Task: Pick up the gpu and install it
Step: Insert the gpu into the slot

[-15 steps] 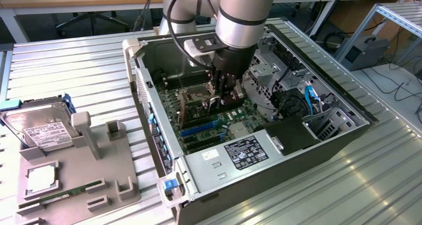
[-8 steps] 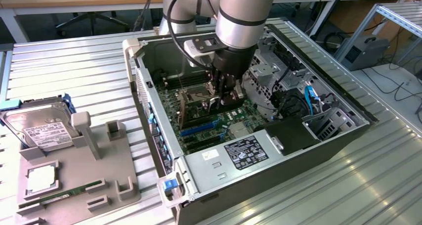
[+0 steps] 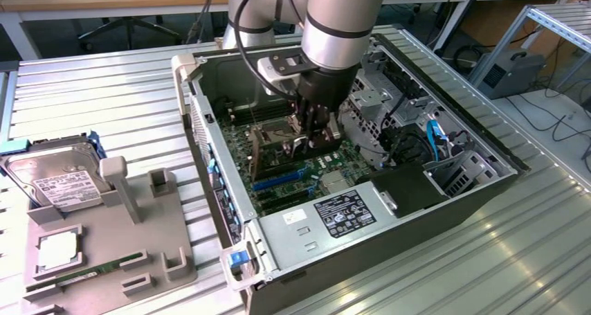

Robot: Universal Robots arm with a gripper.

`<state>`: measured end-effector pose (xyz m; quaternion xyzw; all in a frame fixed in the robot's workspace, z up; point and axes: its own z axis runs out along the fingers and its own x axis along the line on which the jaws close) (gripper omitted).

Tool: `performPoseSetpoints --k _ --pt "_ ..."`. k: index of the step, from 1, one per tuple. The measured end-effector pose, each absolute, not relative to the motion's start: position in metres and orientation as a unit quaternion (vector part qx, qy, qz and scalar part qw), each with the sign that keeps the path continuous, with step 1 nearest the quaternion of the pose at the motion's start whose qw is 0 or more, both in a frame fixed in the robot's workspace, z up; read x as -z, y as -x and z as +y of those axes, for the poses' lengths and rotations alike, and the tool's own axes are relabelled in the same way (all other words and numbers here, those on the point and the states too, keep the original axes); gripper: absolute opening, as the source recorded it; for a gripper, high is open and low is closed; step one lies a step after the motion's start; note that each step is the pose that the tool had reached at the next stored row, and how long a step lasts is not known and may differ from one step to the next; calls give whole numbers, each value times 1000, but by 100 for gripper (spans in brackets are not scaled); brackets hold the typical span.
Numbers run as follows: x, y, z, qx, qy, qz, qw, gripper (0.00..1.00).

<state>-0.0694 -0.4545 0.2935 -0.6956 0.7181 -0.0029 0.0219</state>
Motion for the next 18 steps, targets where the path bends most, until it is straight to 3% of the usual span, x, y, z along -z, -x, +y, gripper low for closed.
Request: performPoseSetpoints --k 18 --pt "-288 70 -454 3 696 718 22 27"
